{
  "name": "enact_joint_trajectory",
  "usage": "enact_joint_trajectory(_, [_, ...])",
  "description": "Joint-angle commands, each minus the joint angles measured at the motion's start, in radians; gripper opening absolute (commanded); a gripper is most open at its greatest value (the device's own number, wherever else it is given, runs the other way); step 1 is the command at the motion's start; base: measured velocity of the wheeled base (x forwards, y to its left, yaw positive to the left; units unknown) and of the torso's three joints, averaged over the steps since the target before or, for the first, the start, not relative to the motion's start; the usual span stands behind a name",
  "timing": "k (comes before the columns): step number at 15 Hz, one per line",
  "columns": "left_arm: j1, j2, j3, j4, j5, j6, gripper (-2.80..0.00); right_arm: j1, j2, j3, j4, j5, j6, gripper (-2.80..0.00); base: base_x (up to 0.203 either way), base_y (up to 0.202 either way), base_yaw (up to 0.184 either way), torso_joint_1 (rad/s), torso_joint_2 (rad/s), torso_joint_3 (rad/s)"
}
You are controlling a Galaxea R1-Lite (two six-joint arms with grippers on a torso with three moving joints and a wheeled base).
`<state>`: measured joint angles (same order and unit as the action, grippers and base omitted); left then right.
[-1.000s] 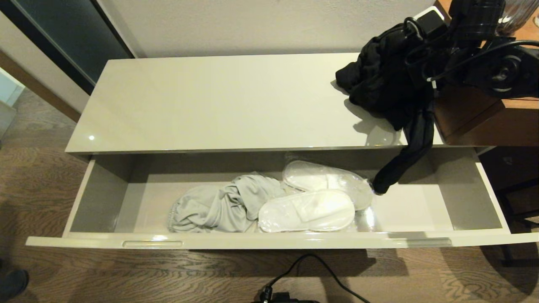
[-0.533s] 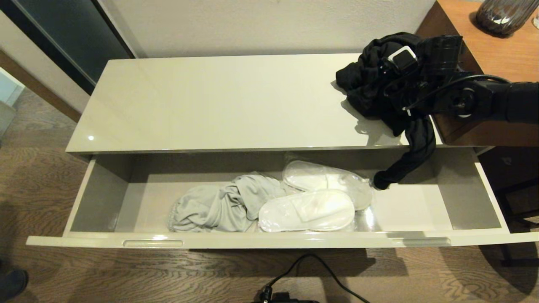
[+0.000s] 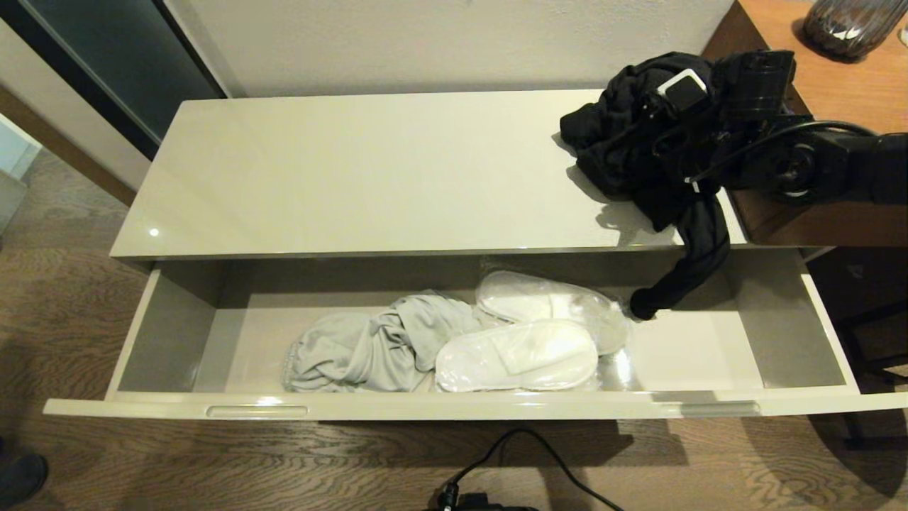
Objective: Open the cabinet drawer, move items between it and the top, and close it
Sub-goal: Place the T-shirt on the table
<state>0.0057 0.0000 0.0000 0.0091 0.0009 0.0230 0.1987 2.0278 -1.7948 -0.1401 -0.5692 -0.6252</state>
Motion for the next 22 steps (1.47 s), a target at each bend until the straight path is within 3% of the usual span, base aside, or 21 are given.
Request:
enact_joint_trajectory(1, [0.0, 0.002, 0.0, 0.0, 0.001, 0.0, -2.8, 0.028, -0.12, 0.037, 0.039, -0.002, -0.004, 0.0, 0.0, 0.0, 0.0, 0.0, 0.0, 0.0])
enact_joint_trajectory(9, [0.0, 0.002, 0.0, 0.0, 0.001, 0.0, -2.8, 0.08, -0.271, 0.17, 0.104, -0.014, -0.002, 0.0, 0.0, 0.0, 0.0, 0.0, 0.0, 0.0])
enact_joint_trajectory(12, [0.0, 0.002, 0.0, 0.0, 0.001, 0.0, -2.8, 0.106, -0.374, 0.307, 0.168, -0.029, 0.032, 0.0, 0.0, 0.0, 0.0, 0.0, 0.0, 0.0])
enact_joint_trajectory(17, [0.0, 0.002, 0.0, 0.0, -0.001, 0.0, -2.8, 0.157, -0.429, 0.511, 0.187, -0.127, 0.174, 0.0, 0.0, 0.0, 0.0, 0.0, 0.0, 0.0])
enact_joint_trajectory(21, [0.0, 0.002, 0.0, 0.0, 0.001, 0.0, -2.8, 0.211, -0.324, 0.605, 0.188, -0.298, 0.446, 0.0, 0.0, 0.0, 0.0, 0.0, 0.0, 0.0])
enact_joint_trajectory(22, [0.0, 0.002, 0.0, 0.0, 0.001, 0.0, -2.8, 0.22, -0.314, 0.615, 0.189, -0.314, 0.47, 0.0, 0.0, 0.0, 0.0, 0.0, 0.0, 0.0])
